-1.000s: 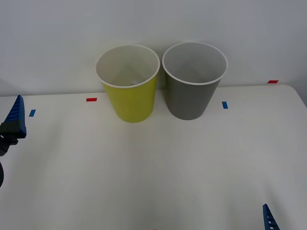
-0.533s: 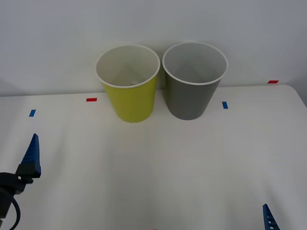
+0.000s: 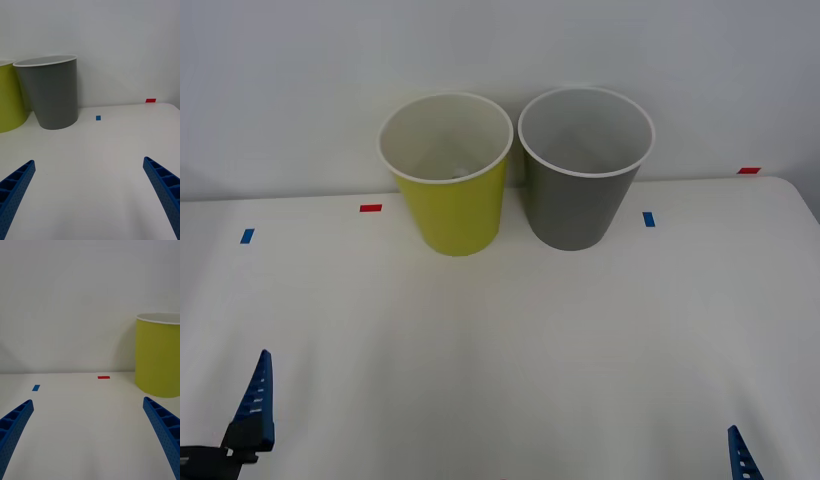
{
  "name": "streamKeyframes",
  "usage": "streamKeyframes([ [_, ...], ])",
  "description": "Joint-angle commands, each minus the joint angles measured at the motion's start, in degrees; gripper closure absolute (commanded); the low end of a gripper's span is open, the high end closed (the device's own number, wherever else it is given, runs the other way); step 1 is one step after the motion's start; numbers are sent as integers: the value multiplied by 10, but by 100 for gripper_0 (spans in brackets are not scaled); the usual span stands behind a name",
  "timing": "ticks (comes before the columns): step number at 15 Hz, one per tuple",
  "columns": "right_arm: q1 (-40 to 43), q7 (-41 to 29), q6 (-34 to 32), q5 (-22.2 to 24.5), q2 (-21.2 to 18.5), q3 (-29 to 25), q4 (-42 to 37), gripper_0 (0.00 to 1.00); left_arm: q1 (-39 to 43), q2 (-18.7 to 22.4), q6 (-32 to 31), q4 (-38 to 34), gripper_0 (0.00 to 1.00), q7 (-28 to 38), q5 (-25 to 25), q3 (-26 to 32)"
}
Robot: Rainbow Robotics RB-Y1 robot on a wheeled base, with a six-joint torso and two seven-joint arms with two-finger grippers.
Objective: Put cans in the gray bin and PET bottles in the light green bin.
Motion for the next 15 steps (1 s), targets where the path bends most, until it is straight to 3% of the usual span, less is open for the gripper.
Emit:
streamKeyframes([
  [1,0,0,0,0,0,0,0,0,44,-1,-25,3,0,12,-33,-2],
  [6,0,0,0,0,0,0,0,0,79,-1,-130,67,0,22,-47,-48],
  [15,0,0,0,0,0,0,0,0,95,-1,-144,67,0,21,-62,-51],
])
